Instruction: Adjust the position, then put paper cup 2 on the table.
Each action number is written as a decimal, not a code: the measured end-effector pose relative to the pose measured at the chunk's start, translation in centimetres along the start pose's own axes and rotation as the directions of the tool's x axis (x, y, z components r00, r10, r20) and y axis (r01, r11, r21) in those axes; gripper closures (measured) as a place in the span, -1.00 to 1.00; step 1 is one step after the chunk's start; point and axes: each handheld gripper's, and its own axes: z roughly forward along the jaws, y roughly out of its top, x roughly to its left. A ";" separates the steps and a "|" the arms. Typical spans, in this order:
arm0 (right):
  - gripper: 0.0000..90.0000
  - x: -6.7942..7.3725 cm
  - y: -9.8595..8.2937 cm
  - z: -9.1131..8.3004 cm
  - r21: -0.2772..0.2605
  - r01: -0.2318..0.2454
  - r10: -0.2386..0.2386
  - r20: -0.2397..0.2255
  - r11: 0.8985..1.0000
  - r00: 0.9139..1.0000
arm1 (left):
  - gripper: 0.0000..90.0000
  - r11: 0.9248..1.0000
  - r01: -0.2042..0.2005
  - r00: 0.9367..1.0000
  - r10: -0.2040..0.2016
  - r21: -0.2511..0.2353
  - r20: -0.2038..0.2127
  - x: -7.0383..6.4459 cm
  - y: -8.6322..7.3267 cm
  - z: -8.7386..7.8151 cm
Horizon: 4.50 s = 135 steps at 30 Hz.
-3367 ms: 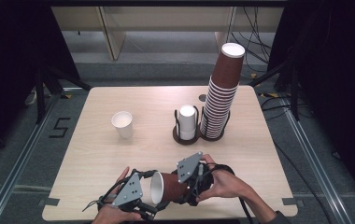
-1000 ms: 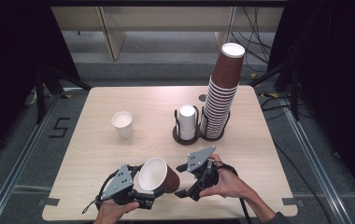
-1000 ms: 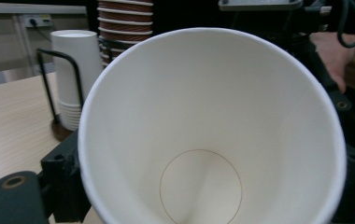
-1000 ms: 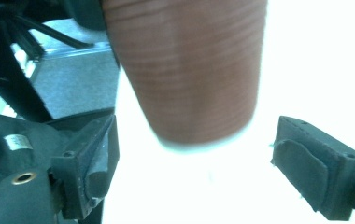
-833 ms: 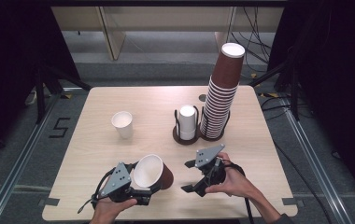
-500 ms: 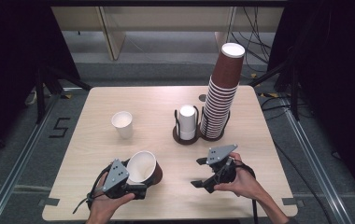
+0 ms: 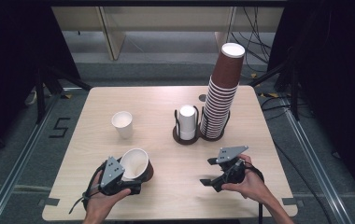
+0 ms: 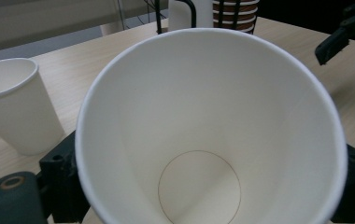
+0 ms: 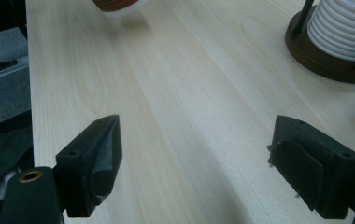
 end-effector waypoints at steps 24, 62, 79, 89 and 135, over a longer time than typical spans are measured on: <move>-0.60 -0.5 -1.2 -0.9 0.011 -0.049 0.048 0.050 0.999 0.998 | -0.75 0.998 0.049 0.986 -0.042 0.035 -0.158 3.6 -0.1 -0.3; -0.60 -0.9 -2.1 -1.6 0.006 -0.073 0.073 0.059 0.997 0.996 | -0.75 0.976 0.144 0.951 -0.090 0.164 -0.294 9.9 1.1 2.5; -0.60 -0.9 -2.2 -1.5 0.013 -0.081 0.080 0.053 0.997 0.995 | -0.76 0.964 0.177 0.945 -0.110 0.197 -0.308 11.1 1.4 4.1; -0.60 -1.0 -2.2 -1.6 0.012 -0.076 0.075 0.053 0.997 0.996 | -0.77 0.963 0.179 0.944 -0.110 0.202 -0.311 11.3 0.8 4.8; -0.60 -0.7 -2.2 -1.5 0.033 -0.083 0.081 0.041 0.996 0.996 | -0.68 0.963 0.183 0.954 -0.125 0.196 -0.274 10.3 -2.4 4.1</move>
